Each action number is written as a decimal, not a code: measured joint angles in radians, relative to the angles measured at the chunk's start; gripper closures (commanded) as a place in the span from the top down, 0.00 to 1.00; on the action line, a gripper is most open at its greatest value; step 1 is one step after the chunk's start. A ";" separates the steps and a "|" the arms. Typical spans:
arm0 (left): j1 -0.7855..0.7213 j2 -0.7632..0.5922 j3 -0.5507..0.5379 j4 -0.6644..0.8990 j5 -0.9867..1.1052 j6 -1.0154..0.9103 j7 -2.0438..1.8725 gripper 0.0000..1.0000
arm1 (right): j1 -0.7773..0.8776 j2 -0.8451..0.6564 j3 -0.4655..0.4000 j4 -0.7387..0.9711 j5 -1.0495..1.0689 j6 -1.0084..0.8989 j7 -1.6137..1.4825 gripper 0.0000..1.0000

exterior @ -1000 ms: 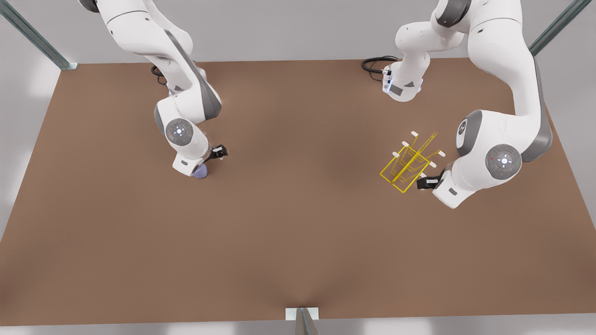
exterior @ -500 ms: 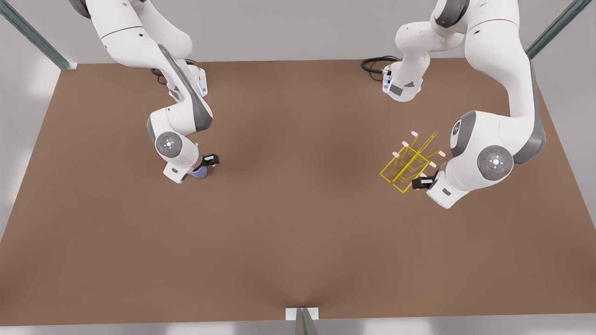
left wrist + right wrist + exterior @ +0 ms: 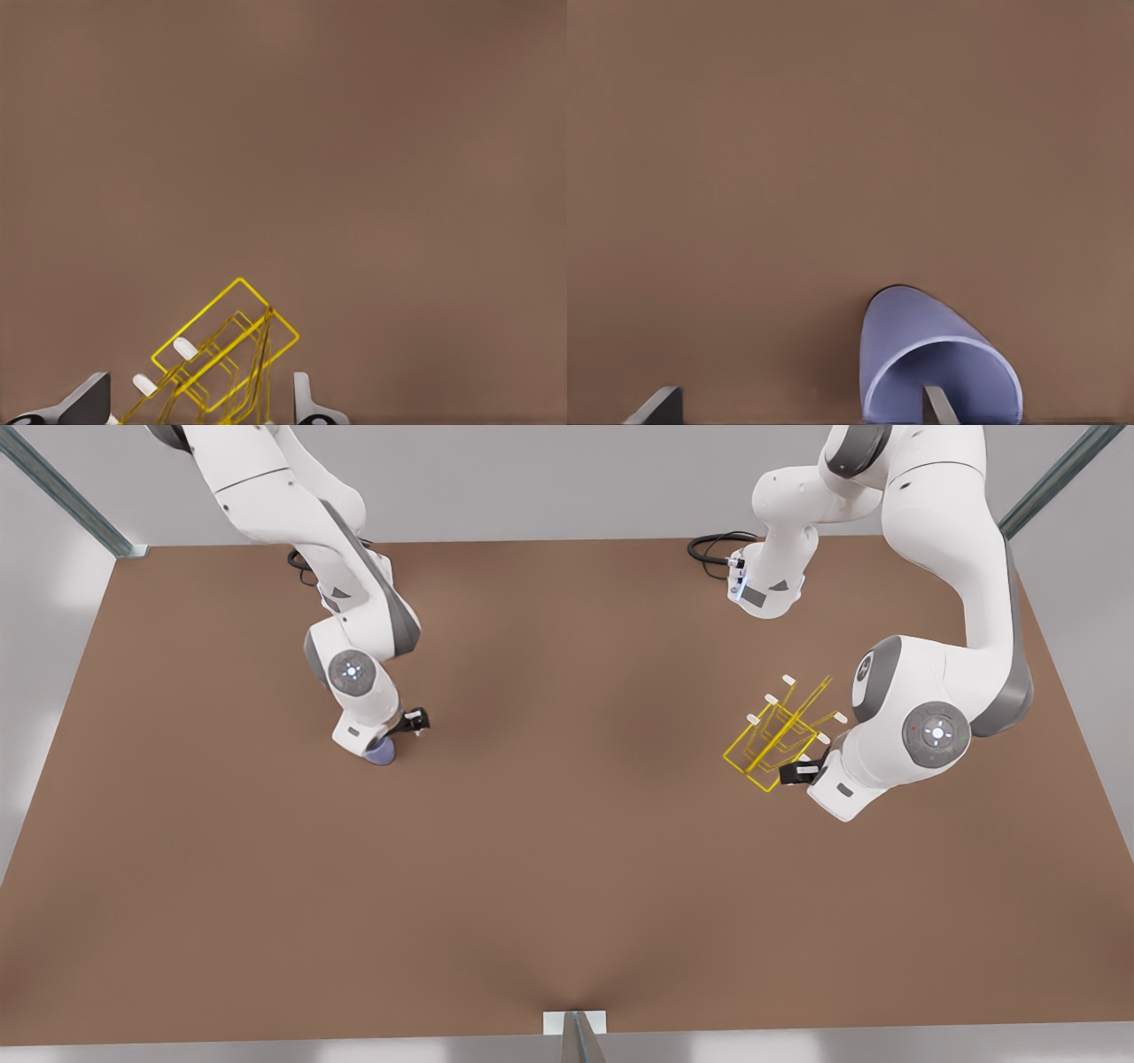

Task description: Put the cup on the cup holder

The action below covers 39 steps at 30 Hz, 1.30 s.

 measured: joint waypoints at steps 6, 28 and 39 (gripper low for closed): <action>-0.004 0.002 0.000 -0.001 0.001 0.000 -0.003 1.00 | -0.027 0.003 0.004 -0.030 -0.003 0.032 -0.007 1.00; -0.013 0.005 0.000 0.000 0.002 -0.001 -0.015 1.00 | -0.067 0.047 0.006 -0.095 -0.003 0.136 -0.036 1.00; -0.024 0.008 0.000 0.000 0.002 -0.001 -0.022 1.00 | -0.068 0.098 0.005 -0.103 -0.010 0.171 -0.041 1.00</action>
